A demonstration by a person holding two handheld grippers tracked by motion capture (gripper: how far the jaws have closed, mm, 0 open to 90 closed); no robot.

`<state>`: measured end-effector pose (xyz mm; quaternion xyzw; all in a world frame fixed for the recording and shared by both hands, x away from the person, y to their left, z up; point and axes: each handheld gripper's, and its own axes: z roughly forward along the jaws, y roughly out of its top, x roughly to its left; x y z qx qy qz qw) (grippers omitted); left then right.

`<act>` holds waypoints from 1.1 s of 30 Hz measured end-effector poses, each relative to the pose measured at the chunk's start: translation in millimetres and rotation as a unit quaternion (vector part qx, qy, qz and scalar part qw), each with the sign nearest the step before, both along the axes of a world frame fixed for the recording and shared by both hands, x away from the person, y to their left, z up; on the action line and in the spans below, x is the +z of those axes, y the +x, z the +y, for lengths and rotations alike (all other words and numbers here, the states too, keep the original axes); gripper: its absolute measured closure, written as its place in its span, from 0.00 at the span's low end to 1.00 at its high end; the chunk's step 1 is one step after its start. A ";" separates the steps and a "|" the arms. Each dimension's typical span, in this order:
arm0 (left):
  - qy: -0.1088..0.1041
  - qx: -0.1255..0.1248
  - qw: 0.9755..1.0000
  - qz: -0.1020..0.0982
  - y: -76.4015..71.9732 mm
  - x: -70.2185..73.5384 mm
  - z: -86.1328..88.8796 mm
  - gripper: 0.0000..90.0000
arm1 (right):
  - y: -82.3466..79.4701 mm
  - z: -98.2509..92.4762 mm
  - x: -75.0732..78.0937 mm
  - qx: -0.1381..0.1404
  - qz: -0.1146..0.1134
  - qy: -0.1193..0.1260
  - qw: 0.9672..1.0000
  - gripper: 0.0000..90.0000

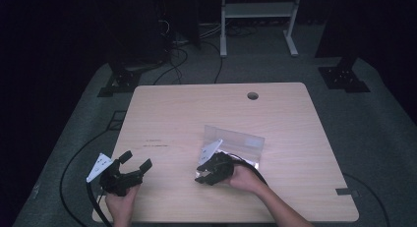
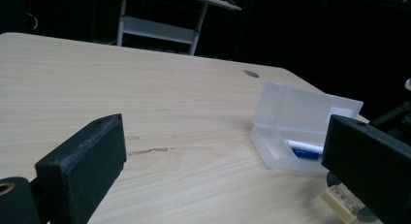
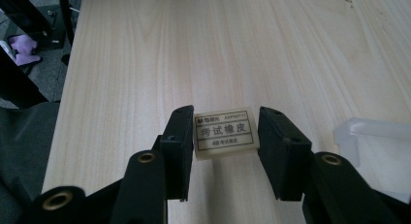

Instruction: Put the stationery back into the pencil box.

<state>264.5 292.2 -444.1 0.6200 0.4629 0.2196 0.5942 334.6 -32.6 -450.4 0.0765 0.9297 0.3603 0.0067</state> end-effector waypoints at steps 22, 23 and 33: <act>0.003 -0.001 1.000 0.000 -0.5 0.4 -0.2 0.01 | 17.9 -10.5 22.6 -0.026 -0.014 0.015 0.999 0.64; 0.001 0.000 1.000 -0.001 -0.6 0.5 -0.6 0.01 | 18.8 -10.9 23.8 -0.027 -0.017 0.016 0.999 0.64; 0.001 -0.001 1.000 -0.001 -0.7 0.6 -0.7 0.01 | 33.2 -14.8 27.8 -0.051 -0.019 0.018 0.998 0.64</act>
